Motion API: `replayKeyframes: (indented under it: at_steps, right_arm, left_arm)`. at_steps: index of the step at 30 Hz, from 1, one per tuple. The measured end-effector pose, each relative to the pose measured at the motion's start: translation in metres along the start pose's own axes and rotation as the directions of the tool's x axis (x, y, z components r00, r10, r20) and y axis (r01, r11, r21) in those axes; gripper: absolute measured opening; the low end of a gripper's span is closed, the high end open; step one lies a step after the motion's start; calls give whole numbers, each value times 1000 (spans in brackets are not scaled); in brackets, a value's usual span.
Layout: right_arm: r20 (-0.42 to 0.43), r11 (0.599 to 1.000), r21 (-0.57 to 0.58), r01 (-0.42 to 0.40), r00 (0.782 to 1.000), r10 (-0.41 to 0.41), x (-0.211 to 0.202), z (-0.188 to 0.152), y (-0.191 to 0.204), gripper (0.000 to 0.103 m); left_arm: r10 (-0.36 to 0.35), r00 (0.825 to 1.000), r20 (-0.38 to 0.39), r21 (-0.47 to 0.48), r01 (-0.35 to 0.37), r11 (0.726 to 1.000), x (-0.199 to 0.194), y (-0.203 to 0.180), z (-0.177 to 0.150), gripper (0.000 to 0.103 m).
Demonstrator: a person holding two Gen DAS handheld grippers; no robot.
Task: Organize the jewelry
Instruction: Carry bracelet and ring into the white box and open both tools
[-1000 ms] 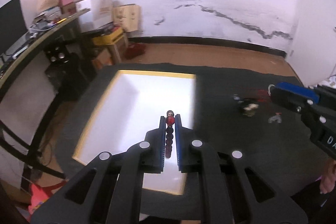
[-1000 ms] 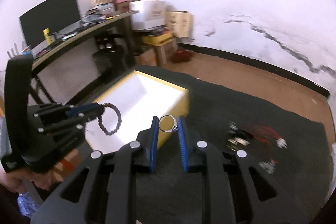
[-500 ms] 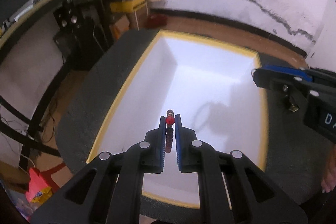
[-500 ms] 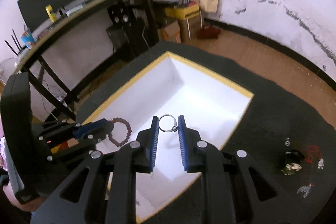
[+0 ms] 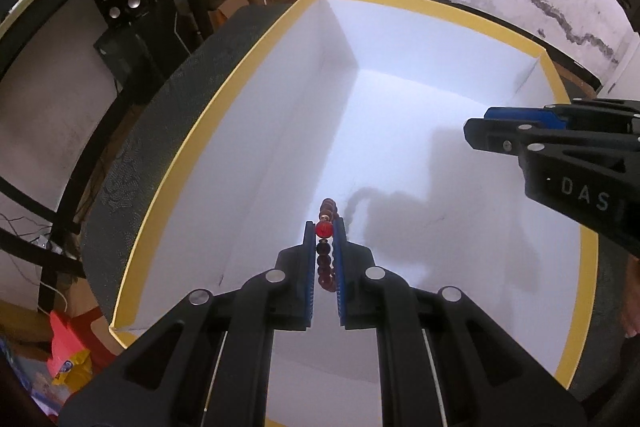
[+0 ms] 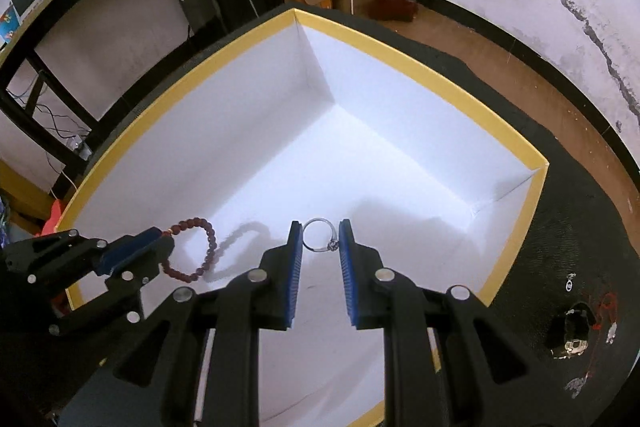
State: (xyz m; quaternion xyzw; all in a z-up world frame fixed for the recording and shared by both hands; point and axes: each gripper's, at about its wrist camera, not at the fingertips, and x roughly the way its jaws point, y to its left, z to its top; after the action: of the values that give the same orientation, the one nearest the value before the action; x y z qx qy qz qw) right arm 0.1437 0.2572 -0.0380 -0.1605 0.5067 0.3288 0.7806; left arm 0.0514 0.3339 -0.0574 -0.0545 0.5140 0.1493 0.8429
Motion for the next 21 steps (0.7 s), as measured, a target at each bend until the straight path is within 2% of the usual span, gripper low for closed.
replayKeyframes:
  at_steps: [10, 21]
  right_arm:
    - [-32, 1000, 5, 22, 999, -21, 12, -3, -4, 19]
    - [-30, 998, -10, 59, 998, -60, 13, 2, 0, 19]
  left_arm:
    - [1, 1000, -14, 8, -1, 1000, 7, -5, -2, 8]
    - [7, 1000, -15, 24, -7, 1000, 10, -10, -4, 8]
